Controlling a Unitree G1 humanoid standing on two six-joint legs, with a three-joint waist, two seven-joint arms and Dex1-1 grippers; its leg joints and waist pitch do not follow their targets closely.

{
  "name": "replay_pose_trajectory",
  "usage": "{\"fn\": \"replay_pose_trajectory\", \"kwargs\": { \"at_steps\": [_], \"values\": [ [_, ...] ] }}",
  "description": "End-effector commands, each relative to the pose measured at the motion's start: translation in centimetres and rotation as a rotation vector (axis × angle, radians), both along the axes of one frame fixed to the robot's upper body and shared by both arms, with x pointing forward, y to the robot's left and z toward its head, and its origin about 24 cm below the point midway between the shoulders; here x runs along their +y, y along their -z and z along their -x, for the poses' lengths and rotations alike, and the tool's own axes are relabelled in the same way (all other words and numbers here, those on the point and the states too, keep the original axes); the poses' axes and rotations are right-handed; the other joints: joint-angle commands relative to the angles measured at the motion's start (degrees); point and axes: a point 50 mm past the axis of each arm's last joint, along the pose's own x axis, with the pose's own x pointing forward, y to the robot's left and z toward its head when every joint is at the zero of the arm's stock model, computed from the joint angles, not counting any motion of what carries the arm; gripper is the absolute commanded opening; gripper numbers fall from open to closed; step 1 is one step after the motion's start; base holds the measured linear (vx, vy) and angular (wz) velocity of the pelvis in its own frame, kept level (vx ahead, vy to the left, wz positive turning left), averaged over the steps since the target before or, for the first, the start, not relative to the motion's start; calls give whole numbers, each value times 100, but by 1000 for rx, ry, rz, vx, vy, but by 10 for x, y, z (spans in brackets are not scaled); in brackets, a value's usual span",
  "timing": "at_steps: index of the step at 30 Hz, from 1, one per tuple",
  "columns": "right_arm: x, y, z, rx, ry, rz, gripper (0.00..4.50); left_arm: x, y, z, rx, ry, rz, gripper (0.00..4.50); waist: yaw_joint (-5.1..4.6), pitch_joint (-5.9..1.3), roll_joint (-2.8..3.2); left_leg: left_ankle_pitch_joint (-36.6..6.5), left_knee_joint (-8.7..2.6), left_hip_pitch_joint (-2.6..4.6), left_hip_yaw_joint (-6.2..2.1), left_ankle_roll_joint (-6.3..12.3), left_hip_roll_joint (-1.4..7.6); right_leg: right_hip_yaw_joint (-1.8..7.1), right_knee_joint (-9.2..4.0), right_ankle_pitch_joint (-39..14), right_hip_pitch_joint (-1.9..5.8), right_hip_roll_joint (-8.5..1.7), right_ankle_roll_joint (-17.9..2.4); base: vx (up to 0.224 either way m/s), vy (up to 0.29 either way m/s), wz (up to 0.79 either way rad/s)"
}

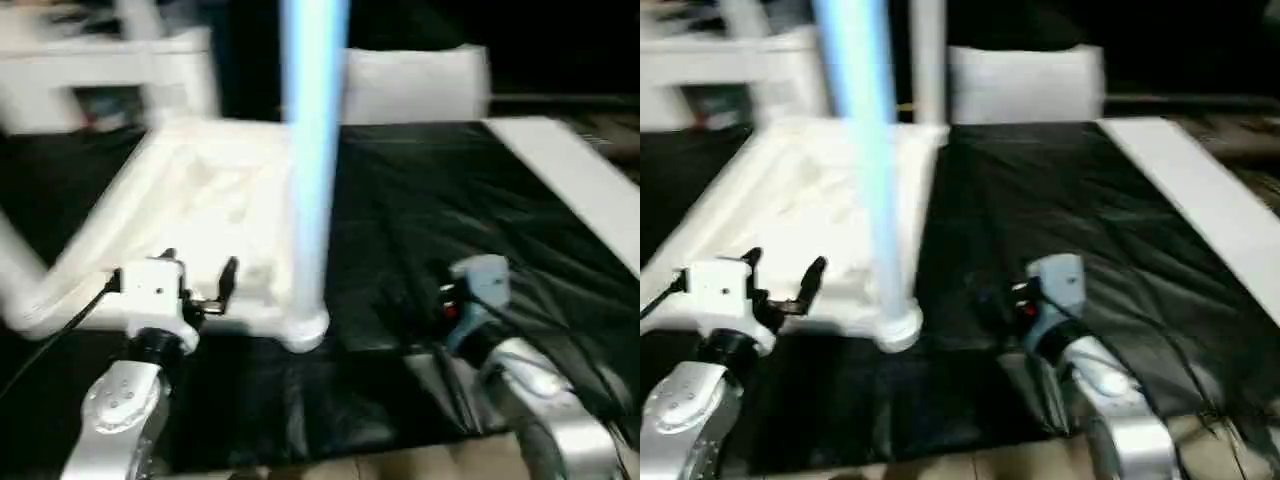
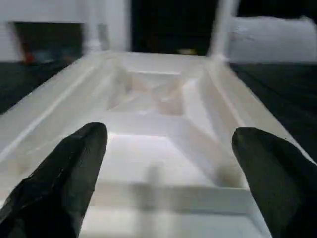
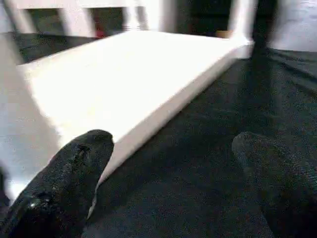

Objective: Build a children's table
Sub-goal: Move to table

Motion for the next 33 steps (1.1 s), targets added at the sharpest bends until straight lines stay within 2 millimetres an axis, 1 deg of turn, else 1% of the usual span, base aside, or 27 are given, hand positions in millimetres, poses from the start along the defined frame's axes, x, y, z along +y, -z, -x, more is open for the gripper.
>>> {"fn": "replay_pose_trajectory", "kwargs": {
  "at_steps": [1, 2, 3, 4, 5, 6, 7, 8, 9, 10, 11, 13, 14, 15, 16, 18, 20, 22, 23, 24, 25, 26, 27, 28, 29, 30, 33],
  "values": [
    [-7, 1, -2, 1, 34, 8, 450, -3, -5, -1, -12, 6, -4, 444, 159, -64, -27, -2239, -590, -257, -115, 462, 35, 602, -796, -1492, 26, -862, -575, -96, -155, 40],
    [-8, 2, -3, 2, 44, 3, 450, -2, -4, -1, -10, 6, -17, 444, 253, -73, -239, -940, 220, 189, 552, 399, 197, 988, -1386, -3672, -166, -1249, -36, -96, -155, 40],
    [-9, 2, -4, 3, 60, -5, 450, -2, -4, -1, -6, 10, -26, 444, 444, -164, -279, -1, 400, -241, 652, 483, 215, 1145, -1266, -4060, 161, -1276, 776, -14, -137, -3],
    [-10, 2, -4, 3, 63, -4, 450, -1, -4, -2, -5, 6, -33, 444, 579, -186, -298, -48, 451, -333, 650, 608, 218, 1331, -1203, -3656, 178, -1332, 1094, 46, -65, -3],
    [-11, 3, -5, 3, 77, -2, 450, 0, -4, -2, -10, -1, -43, 444, 646, -197, -355, -172, 478, -413, 613, 755, 246, 1391, -1023, -2435, 259, -1360, 1060, 58, -76, -1],
    [-12, 3, -6, 3, 84, -2, 450, 0, -4, -3, -10, -3, -35, 444, 717, -199, -303, 100, 281, -351, 633, 753, 290, 1239, -901, -987, 267, -1156, 572, 0, 0, 0],
    [-13, 3, -6, 2, 88, -1, 450, 0, -4, -3, -3, -2, -28, 444, 731, -235, -229, 341, 86, -274, 657, 766, 349, 1092, -833, -234, 254, -999, 185, 0, 0, 0],
    [-13, 3, -6, 1, 87, 0, 450, 0, -4, -3, -2, -1, -29, 444, 704, -328, -59, 935, -357, -60, 749, 775, 497, 661, -639, 721, 207, -559, -373, 0, 0, 0],
    [-14, 3, -6, -1, 86, 5, 450, 0, -5, -4, 0, 3, -33, 444, 579, -271, 3, 950, -479, 109, 696, 1187, 788, 495, -500, 1013, -68, -352, -455, 18, 95, 2],
    [-13, 3, -6, -2, 83, 6, 450, 0, -5, -5, 0, 15, -44, 444, 543, -428, 154, 1105, -477, 258, 546, 1230, 1001, 452, -304, 1088, -71, -369, -463, 8, 104, -3],
    [-13, 3, -6, -7, 80, 8, 450, -1, -6, -6, -1, 34, -48, 444, 509, -425, 219, 1273, -468, 318, 449, 1276, 1126, 444, -297, 1089, -152, -460, -445, 8, 104, -3],
    [-15, 1, -7, -49, 87, 61, 450, -7, -8, -8, -18, 129, -38, 444, 461, -361, 145, 732, -488, 178, 591, 1082, 941, 478, -442, 1061, -75, -565, -522, -29, 86, -4],
    [-15, 1, -7, -50, 88, 63, 450, -7, -8, -8, -19, 131, -38, 444, 471, -312, 85, -63, -543, 100, 728, 752, 813, 533, -538, 838, -11, -639, -593, -43, 80, -5],
    [-15, 1, -6, -46, 70, 54, 450, -10, -8, -11, -21, 191, -26, 444, 438, -255, 31, -895, -614, 105, 813, 436, 769, 573, -618, 312, -10, -654, -612, -60, 47, 0],
    [-15, 1, -6, -46, 70, 54, 450, -10, -8, -11, -21, 191, -26, 444, 437, -228, 30, -1270, -635, 126, 844, 311, 744, 593, -659, -101, -28, -664, -585, -65, 22, 5],
    [-14, -2, -6, -48, 46, 11, 450, -12, -5, -19, 21, 326, -72, 444, 393, -183, -3, -2076, -695, 225, 949, 20, 724, 652, -792, -1584, -127, -681, -293, -64, 15, 3],
    [-14, -4, -7, -68, 20, 13, 450, -13, -2, -26, 55, 420, -109, 444, 377, -194, -44, -1960, -742, 191, 975, -41, 730, 650, -821, -1858, -107, -696, -85, -54, 9, -4],
    [-17, -3, -7, -62, -16, 36, 450, -13, 2, -33, 112, 547, -156, 444, 363, -203, -66, -1882, -744, 216, 1012, -19, 745, 638, -829, -1779, -152, -685, -14, 0, 0, 0],
    [-19, -3, -8, -58, -15, 54, 450, -13, 3, -34, 132, 595, -166, 444, 366, -211, -39, -1810, -740, 239, 1025, -20, 746, 648, -813, -1654, -182, -687, -42, 0, 0, 0],
    [-20, -2, -7, -47, -35, 61, 450, -13, 4, -35, 155, 683, -182, 444, 339, -219, -40, -1654, -752, 184, 1030, -29, 769, 633, -765, -1288, -138, -695, -139, 0, 0, 0],
    [-21, -2, -7, -28, -64, 72, 450, -13, 4, -38, 179, 766, -196, 444, 341, -216, -61, -1605, -760, 180, 1038, 5, 760, 628, -783, -1247, -133, -692, -136, 0, 0, 0],
    [-22, -2, -7, -15, -87, 75, 450, -12, 4, -40, 194, 814, -205, 428, 351, -242, -36, -1597, -740, 219, 1055, 29, 749, 634, -745, -1052, -166, -670, -188, 0, 0, 0],
    [-22, -3, -6, -5, -113, 79, 450, -11, 4, -41, 209, 860, -214, 428, 331, -262, -38, -1424, -736, 182, 1056, 39, 770, 617, -697, -588, -126, -682, -306, 0, 0, 0],
    [-22, -3, -6, -5, -121, 81, 450, -11, 4, -42, 213, 870, -216, 428, 329, -253, -45, -1363, -735, 180, 1065, 72, 762, 613, -703, -487, -128, -681, -324, 0, 0, 0],
    [-22, -6, -2, -7, -241, 117, 450, -10, 4, -52, 264, 1008, -267, 415, 331, -261, -62, -1227, -713, 181, 1083, 164, 750, 613, -702, -309, -116, -684, -375, 0, 0, 0],
    [-22, -6, -2, -7, -245, 118, 450, -10, 4, -52, 266, 1012, -269, 399, 351, -301, -44, -1049, -677, 217, 1108, 215, 751, 609, -663, -9, -119, -672, -417, 0, 0, 0],
    [-20, -8, 4, 3, -397, 130, 450, -12, 1, -68, 319, 1149, -326, 385, 332, -322, -83, -622, -640, 162, 1128, 380, 757, 578, -598, 697, -38, -705, -609, 0, 0, 0]
  ]
}}
